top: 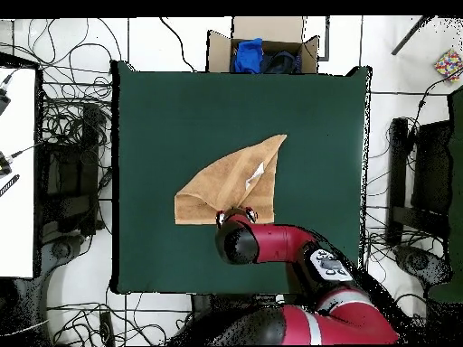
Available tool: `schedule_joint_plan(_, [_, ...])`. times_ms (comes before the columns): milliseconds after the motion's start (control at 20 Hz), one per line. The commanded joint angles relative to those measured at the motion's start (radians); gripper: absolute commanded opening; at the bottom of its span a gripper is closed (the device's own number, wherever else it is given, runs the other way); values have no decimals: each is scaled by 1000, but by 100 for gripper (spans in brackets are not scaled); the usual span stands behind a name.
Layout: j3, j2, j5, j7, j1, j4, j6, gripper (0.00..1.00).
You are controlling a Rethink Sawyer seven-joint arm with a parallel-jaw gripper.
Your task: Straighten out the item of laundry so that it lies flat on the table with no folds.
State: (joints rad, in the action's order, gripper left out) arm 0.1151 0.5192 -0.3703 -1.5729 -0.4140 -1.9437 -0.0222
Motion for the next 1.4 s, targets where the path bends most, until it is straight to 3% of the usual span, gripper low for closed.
schedule_joint_plan(50, [83, 126, 76, -124, 16, -63, -209, 0])
schedule_joint_plan(350, [93, 170, 93, -114, 18, -64, -268, 0])
schedule_joint_plan(950, [89, 133, 76, -124, 17, -57, -226, 0])
schedule_joint_plan(1400, [74, 135, 107, -167, 80, -42, -232, 0])
